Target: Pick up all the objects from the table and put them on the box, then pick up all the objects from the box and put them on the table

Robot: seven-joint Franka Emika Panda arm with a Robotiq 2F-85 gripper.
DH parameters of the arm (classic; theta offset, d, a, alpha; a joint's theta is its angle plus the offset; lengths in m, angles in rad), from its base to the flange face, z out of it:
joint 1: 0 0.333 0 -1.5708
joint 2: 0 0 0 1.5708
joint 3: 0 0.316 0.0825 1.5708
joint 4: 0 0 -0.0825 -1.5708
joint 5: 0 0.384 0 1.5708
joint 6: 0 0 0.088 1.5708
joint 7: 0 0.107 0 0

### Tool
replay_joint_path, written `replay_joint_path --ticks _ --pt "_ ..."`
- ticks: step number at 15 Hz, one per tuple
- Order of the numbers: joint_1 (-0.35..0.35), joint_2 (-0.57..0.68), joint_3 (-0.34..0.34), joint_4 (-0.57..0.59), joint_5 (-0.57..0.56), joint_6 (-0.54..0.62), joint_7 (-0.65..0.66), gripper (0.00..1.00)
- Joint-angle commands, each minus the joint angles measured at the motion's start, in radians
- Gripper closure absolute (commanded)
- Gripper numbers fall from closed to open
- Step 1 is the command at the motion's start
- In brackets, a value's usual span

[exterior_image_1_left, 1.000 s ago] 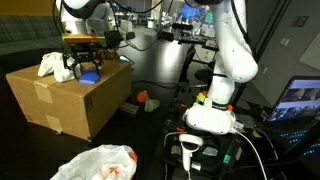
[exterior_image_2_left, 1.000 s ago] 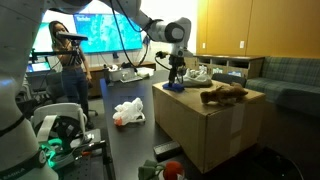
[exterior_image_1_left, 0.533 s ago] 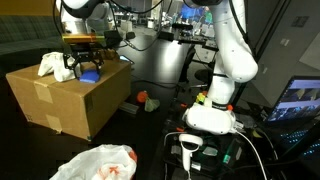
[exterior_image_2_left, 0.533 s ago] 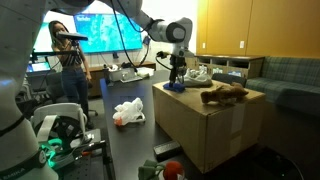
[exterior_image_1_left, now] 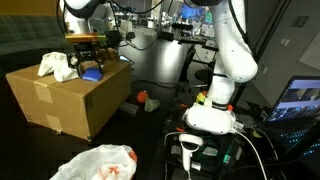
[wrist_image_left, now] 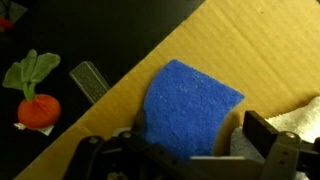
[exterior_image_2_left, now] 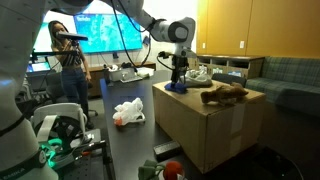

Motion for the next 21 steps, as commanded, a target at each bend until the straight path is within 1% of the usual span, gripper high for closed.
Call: replay_joint_path --ticks 1,9,10,11,13,14,16,19,20,21 --pt "-0.005 0.0 -0.007 0.001 -0.007 -0.019 0.012 0.0" --pt "-0.032 0.023 -0.015 -0.011 0.003 -0.014 -0.009 0.0" --pt "-0.036 0.017 -0.015 -0.017 0.003 -0.012 -0.016 0.09" --pt "-0.039 0.011 -0.014 -0.025 0.004 -0.005 -0.022 0.26" --pt "-0.045 0.01 -0.014 -0.03 0.006 0.007 -0.032 0.41" --pt "-0.047 0.005 -0.014 -0.034 0.006 0.006 -0.035 0.5" --pt "-0.05 0.004 -0.014 -0.034 0.003 0.008 -0.041 0.63" --pt "-0.047 -0.023 -0.012 -0.054 -0.006 0.008 -0.046 0.86" --pt "-0.046 -0.035 -0.012 -0.065 -0.01 0.009 -0.047 0.9" --pt "-0.04 -0.051 -0.013 -0.074 -0.021 0.005 -0.043 0.91"
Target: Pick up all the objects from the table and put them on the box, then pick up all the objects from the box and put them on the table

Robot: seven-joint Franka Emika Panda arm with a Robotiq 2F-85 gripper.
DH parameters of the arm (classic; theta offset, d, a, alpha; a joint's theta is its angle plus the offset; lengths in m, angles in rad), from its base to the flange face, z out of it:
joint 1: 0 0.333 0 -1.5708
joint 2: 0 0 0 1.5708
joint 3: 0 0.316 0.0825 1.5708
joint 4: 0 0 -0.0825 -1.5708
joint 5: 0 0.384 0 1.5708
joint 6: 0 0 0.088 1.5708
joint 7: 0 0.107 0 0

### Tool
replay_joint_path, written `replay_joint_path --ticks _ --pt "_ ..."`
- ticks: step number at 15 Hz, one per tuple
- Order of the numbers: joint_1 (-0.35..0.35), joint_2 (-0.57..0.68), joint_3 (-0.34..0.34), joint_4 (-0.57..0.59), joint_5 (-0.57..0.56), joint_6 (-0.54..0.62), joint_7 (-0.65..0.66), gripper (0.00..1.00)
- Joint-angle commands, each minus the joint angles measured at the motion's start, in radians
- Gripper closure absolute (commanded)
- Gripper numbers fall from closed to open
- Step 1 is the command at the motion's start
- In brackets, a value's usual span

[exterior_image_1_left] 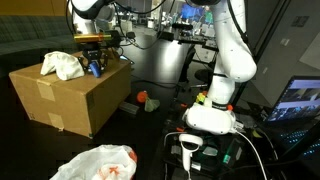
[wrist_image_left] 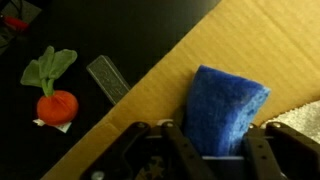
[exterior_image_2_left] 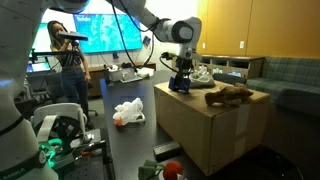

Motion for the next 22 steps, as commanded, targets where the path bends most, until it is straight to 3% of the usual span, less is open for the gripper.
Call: replay_joint_path --ticks 1,5,7,17,22 --pt "0.013 -0.039 -0.002 -0.046 -0.022 0.025 -0.015 0.91" --pt "0.012 -0.066 -0.001 -0.088 -0.035 0.038 -0.032 0.91" --pt "0.004 -0.121 0.0 -0.165 -0.054 0.068 -0.101 0.91" --pt "-0.061 -0.498 -0.008 -0.685 -0.134 0.345 -0.336 0.92" --pt "-0.088 -0.63 0.004 -0.906 -0.109 0.433 -0.575 0.92"
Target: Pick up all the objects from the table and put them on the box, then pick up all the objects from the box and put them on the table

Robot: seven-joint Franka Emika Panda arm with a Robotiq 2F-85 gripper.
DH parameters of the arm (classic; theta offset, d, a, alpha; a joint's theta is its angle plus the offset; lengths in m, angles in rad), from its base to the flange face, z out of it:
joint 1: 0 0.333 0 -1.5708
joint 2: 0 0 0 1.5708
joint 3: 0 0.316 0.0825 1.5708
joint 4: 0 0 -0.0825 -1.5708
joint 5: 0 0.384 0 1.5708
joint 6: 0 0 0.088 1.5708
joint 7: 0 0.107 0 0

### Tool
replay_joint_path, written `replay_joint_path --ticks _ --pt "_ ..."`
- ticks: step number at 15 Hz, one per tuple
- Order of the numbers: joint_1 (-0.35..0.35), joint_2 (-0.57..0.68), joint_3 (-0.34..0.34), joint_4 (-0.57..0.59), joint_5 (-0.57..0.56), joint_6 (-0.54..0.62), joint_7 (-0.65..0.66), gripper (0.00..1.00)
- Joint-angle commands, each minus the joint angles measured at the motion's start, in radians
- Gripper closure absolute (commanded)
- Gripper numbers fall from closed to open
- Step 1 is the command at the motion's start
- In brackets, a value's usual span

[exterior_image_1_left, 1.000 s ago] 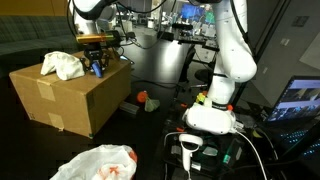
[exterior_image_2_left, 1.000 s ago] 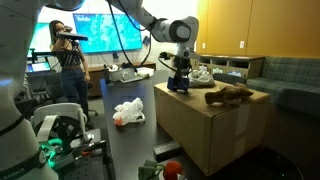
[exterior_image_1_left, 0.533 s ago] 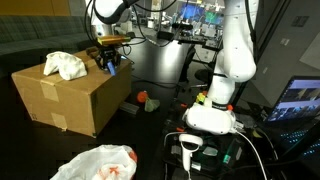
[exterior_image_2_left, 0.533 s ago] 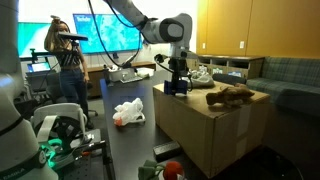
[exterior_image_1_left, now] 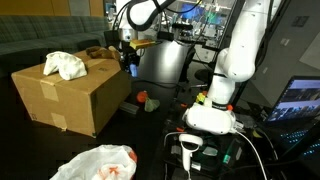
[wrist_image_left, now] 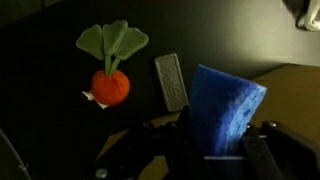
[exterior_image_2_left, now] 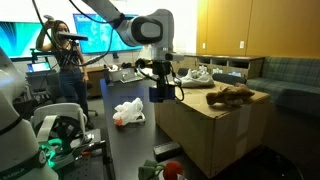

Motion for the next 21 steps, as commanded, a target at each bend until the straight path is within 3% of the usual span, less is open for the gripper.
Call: replay_joint_path --ticks 1,5,14,17,21 --pt "-0.02 -0.103 0.014 -0.167 0.015 0.079 -0.178 0.92" --pt "-0.007 -0.005 0.026 -0.196 0.035 0.167 -0.331 0.93" --pt "0.017 0.409 0.122 0.002 0.03 0.426 -0.464 0.94" --pt "0.016 0.471 0.14 0.035 0.031 0.474 -0.471 0.94" --pt "0.003 0.463 0.141 0.032 0.038 0.539 -0.469 0.94"
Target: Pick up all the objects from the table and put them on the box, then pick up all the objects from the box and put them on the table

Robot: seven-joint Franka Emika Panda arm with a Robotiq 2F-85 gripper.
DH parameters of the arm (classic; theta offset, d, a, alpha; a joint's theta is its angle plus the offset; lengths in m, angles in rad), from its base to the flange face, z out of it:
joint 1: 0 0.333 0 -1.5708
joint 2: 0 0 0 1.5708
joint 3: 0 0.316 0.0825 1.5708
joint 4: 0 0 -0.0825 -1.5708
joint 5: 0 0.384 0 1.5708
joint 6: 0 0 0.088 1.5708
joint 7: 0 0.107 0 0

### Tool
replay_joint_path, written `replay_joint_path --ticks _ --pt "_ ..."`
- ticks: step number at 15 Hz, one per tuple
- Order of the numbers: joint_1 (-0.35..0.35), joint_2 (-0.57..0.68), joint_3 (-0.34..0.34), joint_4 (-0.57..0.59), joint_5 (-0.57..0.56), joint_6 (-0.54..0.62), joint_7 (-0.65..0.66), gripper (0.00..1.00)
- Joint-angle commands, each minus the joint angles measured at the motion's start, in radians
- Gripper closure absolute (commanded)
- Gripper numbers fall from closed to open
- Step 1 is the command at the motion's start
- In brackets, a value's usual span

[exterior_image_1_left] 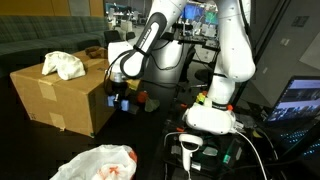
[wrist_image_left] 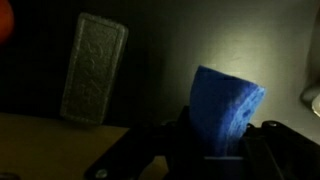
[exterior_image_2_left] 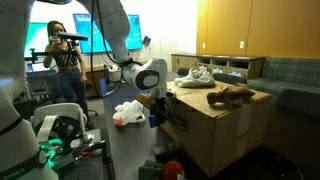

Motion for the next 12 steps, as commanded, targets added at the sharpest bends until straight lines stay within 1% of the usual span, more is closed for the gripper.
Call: replay_joint_path --ticks 1,4,6,8,10,12 --pt "-0.026 0.029 0.01 0.019 0.029 0.07 -0.041 0.94" --pt "-0.062 0.031 0.023 0.029 0.068 0.096 -0.061 0.94" --pt "-0.084 0.035 0.036 0.039 0.088 0.1 -0.097 0.94" --pt "-0.103 0.042 0.054 0.047 0.1 0.077 -0.144 0.94" --pt "-0.103 0.028 0.058 0.02 0.102 0.073 -0.145 0.94" --pt "-0.09 0.003 0.054 -0.026 0.097 0.091 -0.121 0.94"
